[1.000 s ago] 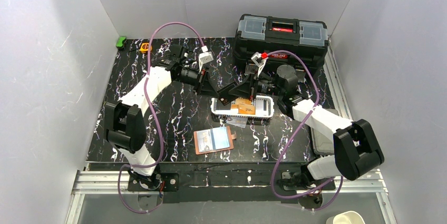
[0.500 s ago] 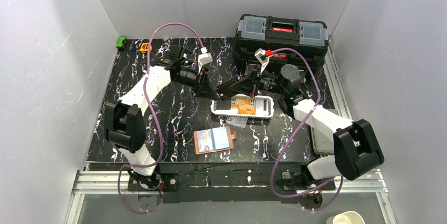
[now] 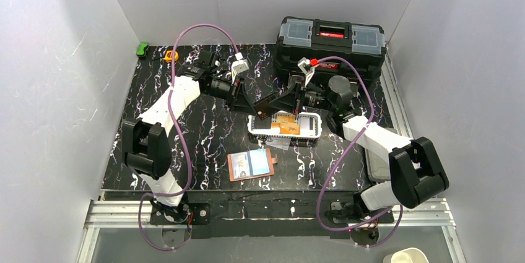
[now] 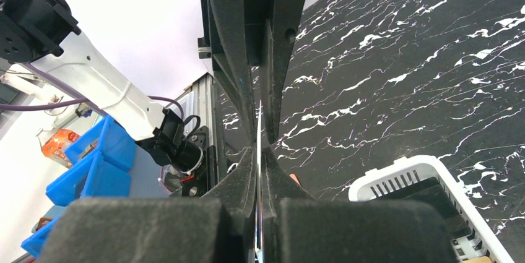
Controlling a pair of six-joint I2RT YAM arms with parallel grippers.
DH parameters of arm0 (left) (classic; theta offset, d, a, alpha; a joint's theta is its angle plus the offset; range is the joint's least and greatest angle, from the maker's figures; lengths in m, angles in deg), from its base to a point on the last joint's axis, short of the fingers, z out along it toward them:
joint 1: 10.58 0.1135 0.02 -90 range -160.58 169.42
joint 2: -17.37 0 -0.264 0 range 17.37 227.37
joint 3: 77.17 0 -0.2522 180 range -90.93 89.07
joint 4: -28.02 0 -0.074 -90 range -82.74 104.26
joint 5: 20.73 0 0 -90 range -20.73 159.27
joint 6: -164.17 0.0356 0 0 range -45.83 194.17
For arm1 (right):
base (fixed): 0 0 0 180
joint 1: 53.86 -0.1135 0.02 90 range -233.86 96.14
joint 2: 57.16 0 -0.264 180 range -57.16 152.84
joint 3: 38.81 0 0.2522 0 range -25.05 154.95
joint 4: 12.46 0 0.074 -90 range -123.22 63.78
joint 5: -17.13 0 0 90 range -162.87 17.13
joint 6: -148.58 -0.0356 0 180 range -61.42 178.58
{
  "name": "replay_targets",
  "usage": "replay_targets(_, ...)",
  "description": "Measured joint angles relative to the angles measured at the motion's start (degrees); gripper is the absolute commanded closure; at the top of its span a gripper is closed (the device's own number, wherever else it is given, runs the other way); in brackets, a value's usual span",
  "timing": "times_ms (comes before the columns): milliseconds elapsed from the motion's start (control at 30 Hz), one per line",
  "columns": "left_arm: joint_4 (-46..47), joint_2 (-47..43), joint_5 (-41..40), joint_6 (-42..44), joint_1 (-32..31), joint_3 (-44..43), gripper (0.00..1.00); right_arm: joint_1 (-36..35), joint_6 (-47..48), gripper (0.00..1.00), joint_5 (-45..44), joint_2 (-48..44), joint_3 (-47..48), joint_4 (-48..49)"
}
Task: Put the credit cards into the card holder
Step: Place the credit card in the storage box.
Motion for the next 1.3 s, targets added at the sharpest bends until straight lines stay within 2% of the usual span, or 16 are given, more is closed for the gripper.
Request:
replay_targets(167,-0.7,0.0,0.1,0.5,0.0,-0.4,0.94,0.0,-0.1,0.99,0.1,0.0,0.0,0.2)
replay_targets(433,-1.1,0.0,0.1,0.5,-0.2,-0.7,0.92,0.0,-0.2,0.99,0.1,0.1,0.0,0.6)
replay_targets(567,-1.1,0.0,0.0,0.4,-0.2,-0.8,1.0,0.0,-0.3,0.99,0.0,0.4,0.0,0.7)
replay_targets(667,-0.7,0.2,0.0,0.2,-0.3,-0.9,1.0,0.0,-0.3,0.99,0.0,0.7,0.0,0.8)
replay_targets(933,1.2,2.7,-1.5,0.3,-0.3,-0.9,1.0,0.2,0.7,0.91,-2.0,2.3,0.0,-1.0)
replay_targets(1000,1.6,3.3,-1.6,0.8,-0.3,-0.9,1.0,0.3,1.2,0.84,-2.7,2.5,0.0,-1.9)
replay_targets(1067,1.6,4.2,-1.8,1.3,-0.3,-1.3,1.0,0.6,1.7,0.59,-3.4,3.0,0.0,-2.5)
replay_targets(1100,1.6,5.0,-1.9,1.6,-0.3,-1.9,1.0,0.8,1.8,0.53,-3.7,3.3,0.0,-2.7)
replay_targets(1300,-0.6,11.8,-2.8,5.2,-0.4,-6.9,1.0,2.3,2.4,0.43,-5.7,5.3,0.0,-5.1)
